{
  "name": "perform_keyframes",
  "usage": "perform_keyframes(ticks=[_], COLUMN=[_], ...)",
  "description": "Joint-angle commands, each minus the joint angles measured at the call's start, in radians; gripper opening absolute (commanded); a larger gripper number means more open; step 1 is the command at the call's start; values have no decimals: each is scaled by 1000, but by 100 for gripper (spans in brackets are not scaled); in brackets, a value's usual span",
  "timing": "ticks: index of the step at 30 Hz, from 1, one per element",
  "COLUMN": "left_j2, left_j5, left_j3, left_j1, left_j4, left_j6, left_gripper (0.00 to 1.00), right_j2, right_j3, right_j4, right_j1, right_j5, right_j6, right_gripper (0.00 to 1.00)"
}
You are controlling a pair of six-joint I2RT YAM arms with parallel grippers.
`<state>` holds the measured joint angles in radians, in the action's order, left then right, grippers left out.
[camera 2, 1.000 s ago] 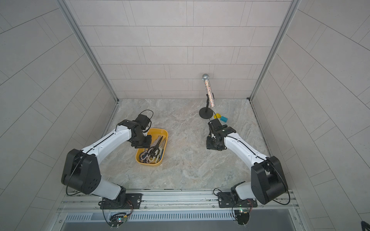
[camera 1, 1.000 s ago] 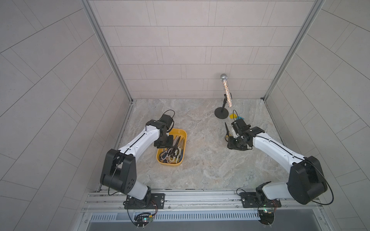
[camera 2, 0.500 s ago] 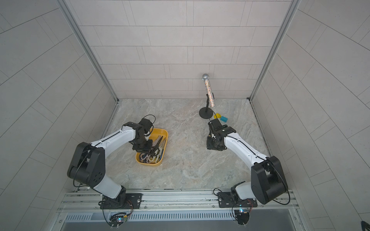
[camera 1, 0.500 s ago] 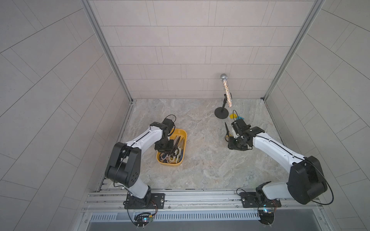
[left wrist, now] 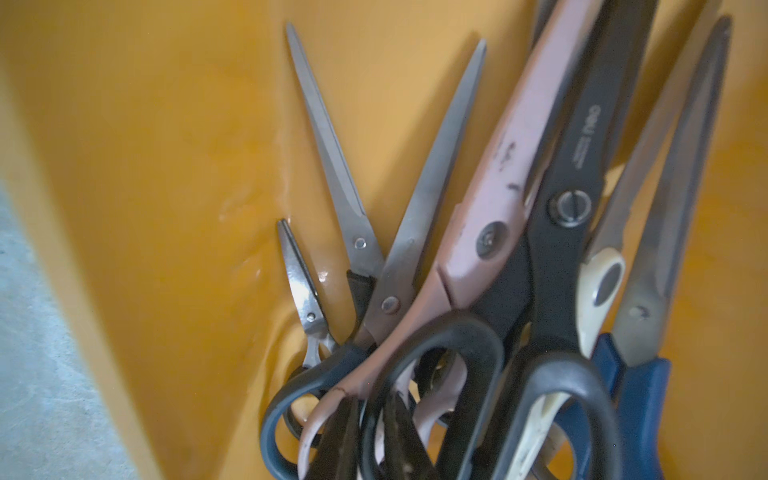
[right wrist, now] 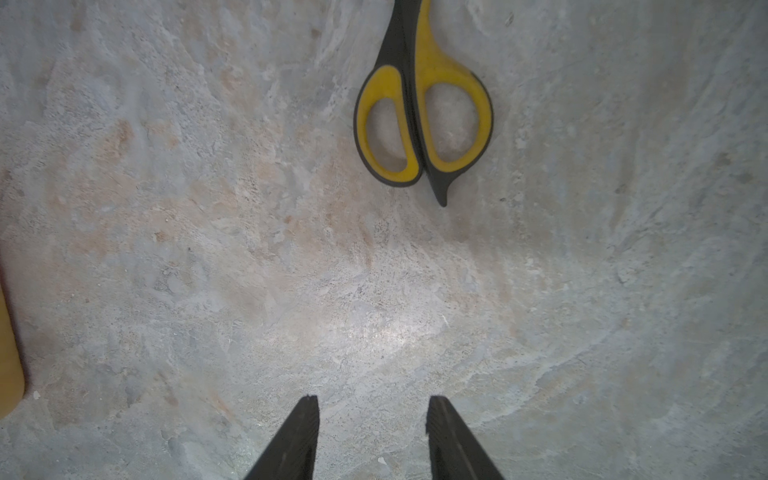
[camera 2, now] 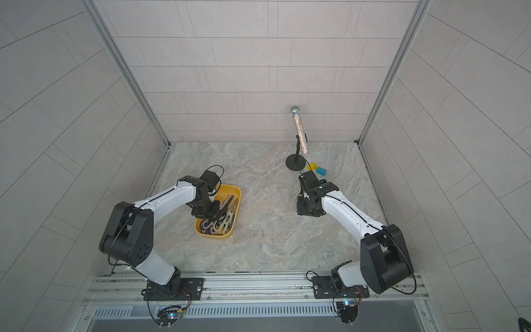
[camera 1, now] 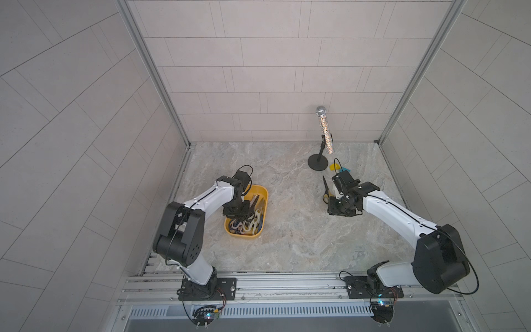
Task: Take the scissors out of the storage box
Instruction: Pick up the scissors from the storage box.
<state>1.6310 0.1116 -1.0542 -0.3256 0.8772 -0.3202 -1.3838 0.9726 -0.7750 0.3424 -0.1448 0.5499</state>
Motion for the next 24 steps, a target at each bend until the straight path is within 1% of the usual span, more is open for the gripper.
perform_keyframes(ticks=[1,4,9,17,22,24], left_j2=[12,1,-30,-148,-223,-263], left_j5=[6,4,-11,-29,-59,-37], left_j3=[7,10,-1,-54,-71,-68], left_j1=[5,6,6,7,8,7], left_j4=[1,8,49,154,195,192], left_j6=[-3,-2,-2,-16,-87,-135], left_gripper=[9,0,0,0,0,0], right_j2=[6,7,10,21,29,33], right_j3=[18,18,16,9,8,9], right_j4=[-32,-30,-29,-23,-23,-27], right_j1=[6,6,7,7,6,7], right_j5=[27,25,22,16,7,6], right_j6=[-8,-8,-5,4,8,11], right_gripper=[47,47,47,47,47,47])
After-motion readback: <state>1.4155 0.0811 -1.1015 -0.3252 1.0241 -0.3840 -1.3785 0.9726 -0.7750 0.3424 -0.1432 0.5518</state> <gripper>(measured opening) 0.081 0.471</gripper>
